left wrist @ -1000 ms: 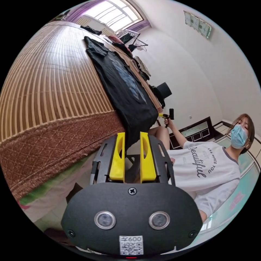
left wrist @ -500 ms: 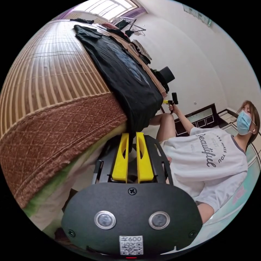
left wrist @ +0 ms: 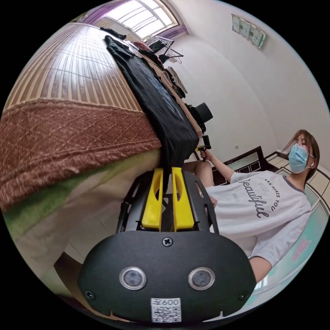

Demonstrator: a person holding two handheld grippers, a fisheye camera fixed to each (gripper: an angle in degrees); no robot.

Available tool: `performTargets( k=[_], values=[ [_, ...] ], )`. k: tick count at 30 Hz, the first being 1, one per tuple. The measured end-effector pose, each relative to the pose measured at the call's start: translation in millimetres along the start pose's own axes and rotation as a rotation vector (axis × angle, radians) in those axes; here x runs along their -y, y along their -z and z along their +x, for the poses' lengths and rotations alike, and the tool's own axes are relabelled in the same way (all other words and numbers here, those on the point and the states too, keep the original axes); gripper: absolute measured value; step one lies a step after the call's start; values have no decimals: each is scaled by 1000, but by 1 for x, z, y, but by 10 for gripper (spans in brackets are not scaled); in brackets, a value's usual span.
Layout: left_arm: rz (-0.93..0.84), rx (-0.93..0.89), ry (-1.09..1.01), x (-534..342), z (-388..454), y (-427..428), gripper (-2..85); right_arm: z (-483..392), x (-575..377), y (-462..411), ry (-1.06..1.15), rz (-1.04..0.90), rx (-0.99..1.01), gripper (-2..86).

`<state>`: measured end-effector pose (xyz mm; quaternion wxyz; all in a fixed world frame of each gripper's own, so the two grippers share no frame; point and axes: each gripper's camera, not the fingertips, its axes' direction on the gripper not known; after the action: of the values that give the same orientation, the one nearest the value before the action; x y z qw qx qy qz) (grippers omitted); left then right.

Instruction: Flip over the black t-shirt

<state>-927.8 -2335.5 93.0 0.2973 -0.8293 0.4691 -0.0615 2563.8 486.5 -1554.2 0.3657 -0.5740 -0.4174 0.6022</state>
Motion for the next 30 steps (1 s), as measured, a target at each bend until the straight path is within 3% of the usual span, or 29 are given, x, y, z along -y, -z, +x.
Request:
performTargets(
  k=[6, 13, 16, 22, 26, 30],
  values=[
    [-2, 34, 22, -11, 24, -15, 16, 9, -23, 16, 36, 4, 8, 37],
    [69, -47, 46, -20, 43, -45, 19, 32, -72, 8, 58, 53, 77, 2],
    [-8, -43, 85, -24, 49, -56, 18, 38, -93, 4, 30, 40, 85, -6],
    [15, -55, -10, -29, 105, -51, 17, 14, -153, 20, 55, -10, 130, -8],
    [107, -115, -34, -36, 153, -27, 16, -16, -211, 65, 64, 141, 125, -9],
    [137, -221, -59, -35, 190, -21, 16, -38, -260, 79, 99, 261, 257, -9]
  ],
)
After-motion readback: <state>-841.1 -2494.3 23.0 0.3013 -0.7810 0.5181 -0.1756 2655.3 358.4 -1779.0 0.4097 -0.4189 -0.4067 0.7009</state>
